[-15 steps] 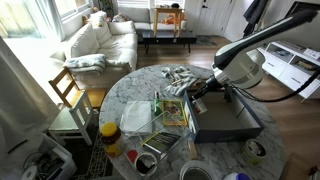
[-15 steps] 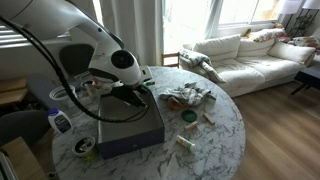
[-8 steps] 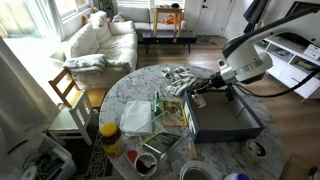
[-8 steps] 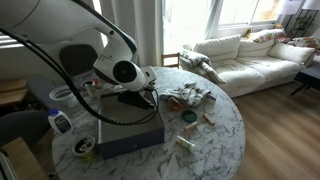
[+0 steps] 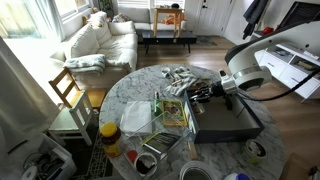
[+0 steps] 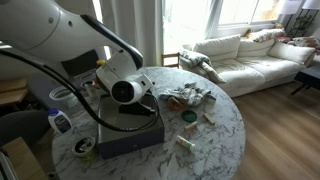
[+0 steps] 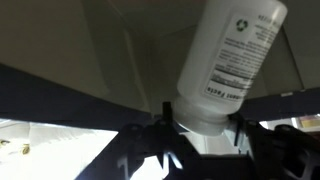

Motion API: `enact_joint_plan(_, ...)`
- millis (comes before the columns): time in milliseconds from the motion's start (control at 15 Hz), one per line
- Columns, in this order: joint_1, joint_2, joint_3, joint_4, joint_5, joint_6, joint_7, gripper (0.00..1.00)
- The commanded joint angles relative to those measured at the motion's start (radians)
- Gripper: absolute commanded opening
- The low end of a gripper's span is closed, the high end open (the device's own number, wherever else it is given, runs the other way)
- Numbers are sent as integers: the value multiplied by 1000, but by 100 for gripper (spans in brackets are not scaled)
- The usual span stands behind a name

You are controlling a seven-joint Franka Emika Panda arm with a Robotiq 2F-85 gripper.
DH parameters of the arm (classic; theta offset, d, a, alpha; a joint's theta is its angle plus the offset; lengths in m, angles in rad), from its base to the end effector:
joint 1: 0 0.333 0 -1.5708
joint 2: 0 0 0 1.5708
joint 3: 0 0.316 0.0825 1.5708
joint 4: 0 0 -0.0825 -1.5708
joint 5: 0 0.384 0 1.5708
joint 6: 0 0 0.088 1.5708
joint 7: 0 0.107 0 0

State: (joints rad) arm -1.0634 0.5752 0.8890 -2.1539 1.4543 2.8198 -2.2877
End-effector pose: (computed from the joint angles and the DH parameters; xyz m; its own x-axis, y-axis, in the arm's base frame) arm 0.5403 -0.1416 0.2101 0.5311 0.2791 0.8000 0.5443 -0.8360 -0.0697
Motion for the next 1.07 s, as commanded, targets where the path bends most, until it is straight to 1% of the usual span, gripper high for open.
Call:
enact_joint_plan(0,-1,5,0,0,0,0,-8,51)
enact_joint_plan(67,-1,6,1,0,1,0,-11,26)
enact_joint_plan(200,-22,25,10,-4,2,-50,-51,26)
enact_joint_plan(400,-50,54,15,-1,20,-131,-152,26)
enact_joint_plan(667,-92,76,-2,-16,-7,-236,-255,26)
enact_joint_plan(800,-102,86,-15,-25,-32,-276,-294,26)
enact_joint_plan(867,40,-8,-188,-20,52,-411,-341,26)
enact_joint_plan(933,66,-11,-227,-22,46,-458,-359,26)
enact_joint_plan(1000,121,-17,-301,-18,49,-522,-382,26)
